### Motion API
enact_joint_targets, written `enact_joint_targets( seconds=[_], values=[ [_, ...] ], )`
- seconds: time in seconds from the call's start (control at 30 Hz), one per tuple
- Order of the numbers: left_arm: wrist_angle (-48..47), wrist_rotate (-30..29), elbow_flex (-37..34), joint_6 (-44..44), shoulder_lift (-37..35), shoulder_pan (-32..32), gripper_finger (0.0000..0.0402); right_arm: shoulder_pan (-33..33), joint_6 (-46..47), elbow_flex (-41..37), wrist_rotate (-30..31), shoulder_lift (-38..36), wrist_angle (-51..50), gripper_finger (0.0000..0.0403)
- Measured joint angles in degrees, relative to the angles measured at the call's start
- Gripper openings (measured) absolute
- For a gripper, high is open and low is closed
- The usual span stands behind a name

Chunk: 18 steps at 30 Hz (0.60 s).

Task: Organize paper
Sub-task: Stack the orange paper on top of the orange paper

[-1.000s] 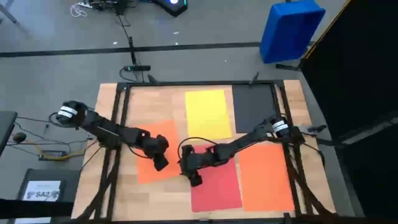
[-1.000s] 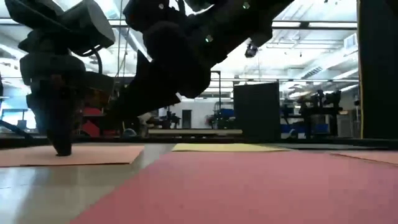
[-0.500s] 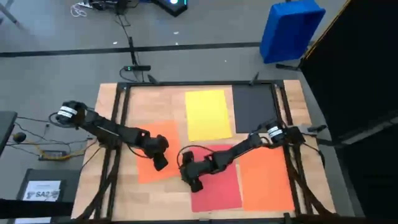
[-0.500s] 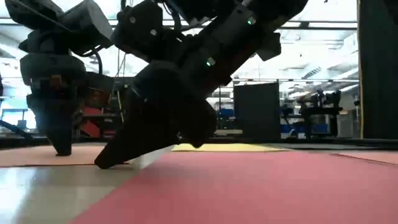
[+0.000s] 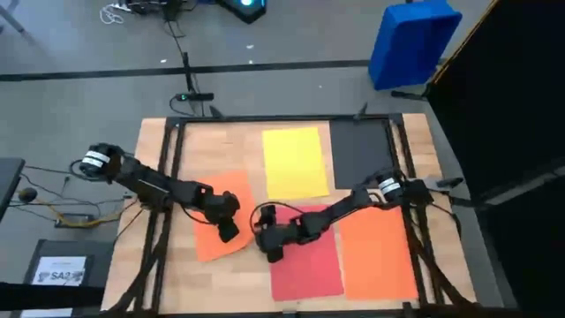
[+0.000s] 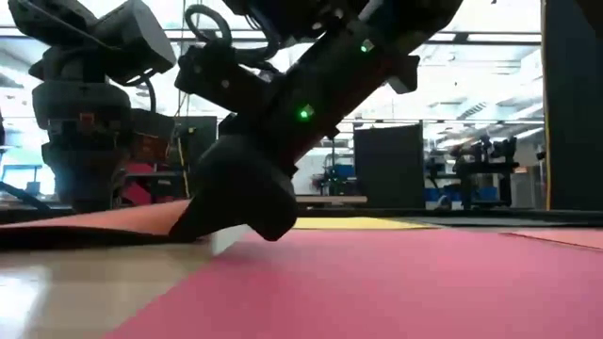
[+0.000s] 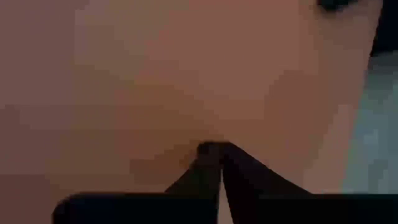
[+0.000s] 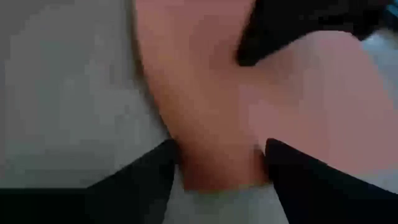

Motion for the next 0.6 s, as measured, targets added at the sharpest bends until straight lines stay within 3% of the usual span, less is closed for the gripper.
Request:
enact_joint_targets(
  seconds=[0.6],
  values=[
    [-0.01,0.01,0.0,0.54,0.0,-0.02,0.0,0.09,-16.58,0.0,7.65,-0.04,3.54,0.0217]
  ],
)
